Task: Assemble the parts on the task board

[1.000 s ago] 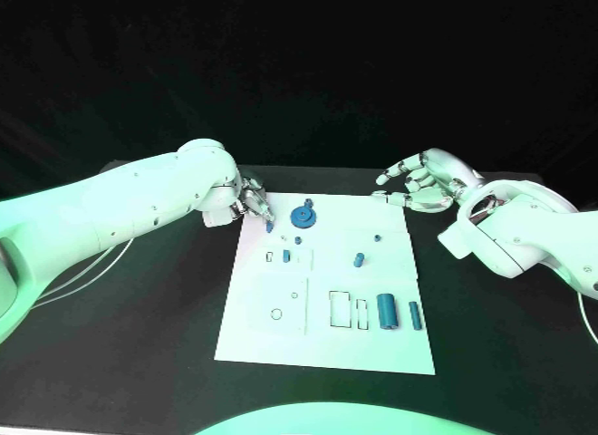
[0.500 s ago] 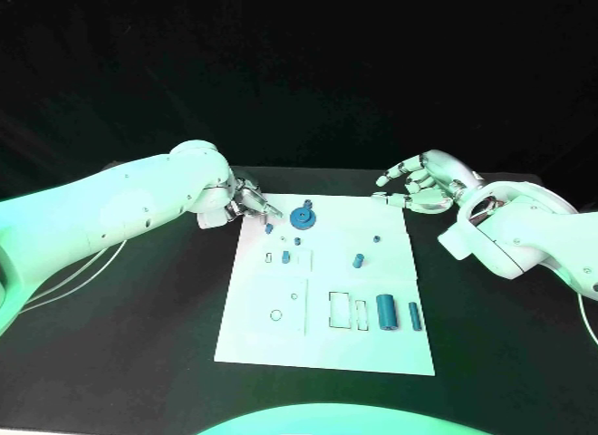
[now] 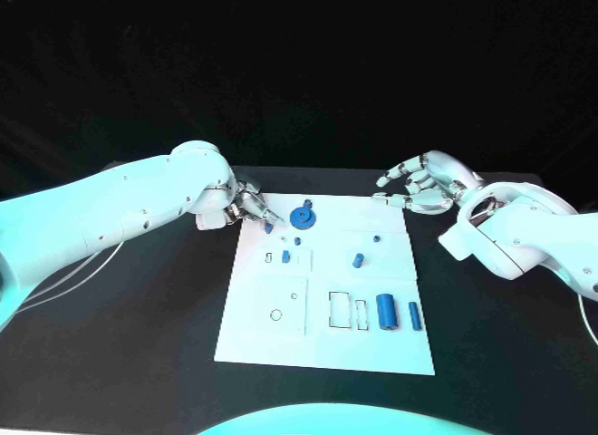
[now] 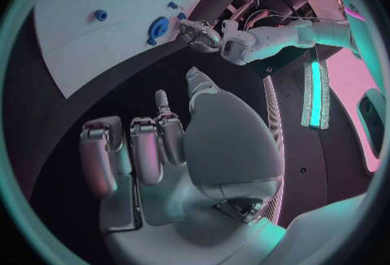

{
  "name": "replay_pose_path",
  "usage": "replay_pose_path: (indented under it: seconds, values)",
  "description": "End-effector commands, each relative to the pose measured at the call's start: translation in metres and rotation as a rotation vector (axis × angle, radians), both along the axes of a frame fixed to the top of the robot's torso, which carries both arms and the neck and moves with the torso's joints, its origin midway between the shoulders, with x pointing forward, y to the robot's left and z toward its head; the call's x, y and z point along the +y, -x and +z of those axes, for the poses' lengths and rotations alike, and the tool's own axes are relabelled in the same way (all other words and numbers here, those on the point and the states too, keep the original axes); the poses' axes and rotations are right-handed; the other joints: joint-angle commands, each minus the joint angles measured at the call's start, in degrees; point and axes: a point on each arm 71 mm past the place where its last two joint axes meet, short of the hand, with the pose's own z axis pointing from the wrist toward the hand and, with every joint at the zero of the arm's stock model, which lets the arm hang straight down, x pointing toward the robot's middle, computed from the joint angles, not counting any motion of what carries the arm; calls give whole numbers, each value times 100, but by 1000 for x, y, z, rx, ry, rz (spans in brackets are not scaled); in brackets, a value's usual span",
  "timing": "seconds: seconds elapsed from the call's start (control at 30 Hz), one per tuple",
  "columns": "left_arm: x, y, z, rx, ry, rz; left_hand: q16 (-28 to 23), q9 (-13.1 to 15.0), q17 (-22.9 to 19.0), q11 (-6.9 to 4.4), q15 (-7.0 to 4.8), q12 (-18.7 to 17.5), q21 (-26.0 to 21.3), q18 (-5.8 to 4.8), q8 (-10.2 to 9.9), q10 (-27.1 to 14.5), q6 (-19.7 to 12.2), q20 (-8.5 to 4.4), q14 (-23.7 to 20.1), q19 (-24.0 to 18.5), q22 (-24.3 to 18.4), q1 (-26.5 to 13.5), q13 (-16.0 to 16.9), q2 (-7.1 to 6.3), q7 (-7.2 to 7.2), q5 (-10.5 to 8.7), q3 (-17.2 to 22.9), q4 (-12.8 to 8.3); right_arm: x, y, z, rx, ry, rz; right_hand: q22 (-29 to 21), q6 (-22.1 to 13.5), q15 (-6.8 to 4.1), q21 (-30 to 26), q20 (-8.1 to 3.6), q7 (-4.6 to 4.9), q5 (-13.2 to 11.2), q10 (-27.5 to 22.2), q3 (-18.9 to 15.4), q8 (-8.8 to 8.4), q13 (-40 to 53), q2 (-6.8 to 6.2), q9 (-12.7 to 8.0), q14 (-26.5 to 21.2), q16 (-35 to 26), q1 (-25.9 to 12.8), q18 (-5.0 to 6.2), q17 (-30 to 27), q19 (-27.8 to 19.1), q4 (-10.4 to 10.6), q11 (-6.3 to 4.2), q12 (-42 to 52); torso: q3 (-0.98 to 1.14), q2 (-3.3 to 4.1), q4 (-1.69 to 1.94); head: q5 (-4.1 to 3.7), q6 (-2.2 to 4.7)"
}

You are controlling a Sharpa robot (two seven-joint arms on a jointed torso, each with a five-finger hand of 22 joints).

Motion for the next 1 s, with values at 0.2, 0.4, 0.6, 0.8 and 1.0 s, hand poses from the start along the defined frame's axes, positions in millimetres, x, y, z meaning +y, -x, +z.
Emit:
replay_pose_path:
  seconds: [0.2, 0.4, 0.6, 0.8, 1.0]
  values:
    - [-4, 4, -1, 21, -31, -63, -14, 26, 1207, -18, 20, 37, -20, 44, 4, -23, 65, 1, 485, -22, 20, 470, 13, 82, -10, 27, -144, -84, 1, 1, -1, 0, 3, 8, 1501, -19, -30, 4, -19, -12, 36, -10, 18, 21, 778, 61, -5, 426, -19, -2, -78, 790, 590, -1, -20, -19, -1, -2, 4, 3, -5]
    - [-5, 4, -1, 11, -33, -62, -10, 45, 1212, -33, 11, 59, -17, 43, 39, -8, 107, -6, 487, -17, 31, 604, 36, 147, -29, 36, -167, -93, 1, 1, -1, 1, 2, 8, 1501, -19, -30, 4, -19, -12, 36, -10, 18, 21, 778, 61, -5, 426, -19, -2, -78, 790, 590, -1, -20, -19, -4, 2, -1, 4, 4]
    - [-3, 2, 0, -8, -10, -35, -1, 85, 1225, -72, -23, 76, -10, 41, 107, 13, 135, -35, 493, -5, 49, 852, 44, 392, -71, 27, -124, -95, 0, 1, -1, 1, 2, 7, 1501, -19, -30, 4, -19, -12, 36, -10, 18, 21, 778, 61, -5, 426, -19, -2, -78, 790, 590, -1, -20, -19, -3, 4, 1, 1, 6]
    - [-3, 2, 1, -13, 9, -22, -7, 106, 1215, -76, -29, 68, -17, 42, 136, 3, 123, -43, 489, -11, 40, 914, 31, 434, -74, 18, -132, -92, 0, 1, -1, 1, 2, 6, 1501, -19, -30, 4, -19, -12, 36, -10, 18, 21, 778, 61, -5, 426, -19, -2, -78, 790, 590, -1, -20, -19, -6, 5, 6, -1, 3]
    - [-3, 4, -1, 21, 13, -33, -24, 145, 1189, -66, -23, 41, -48, 52, 195, -37, 96, -43, 479, -43, -7, 843, -14, 341, -64, 12, -287, 5, 0, 1, -2, 1, 3, 5, 1501, -19, -30, 4, -19, -12, 36, -10, 18, 21, 778, 61, -5, 426, -19, -2, -78, 790, 590, -1, -20, -19, -5, 1, 2, -8, 14]
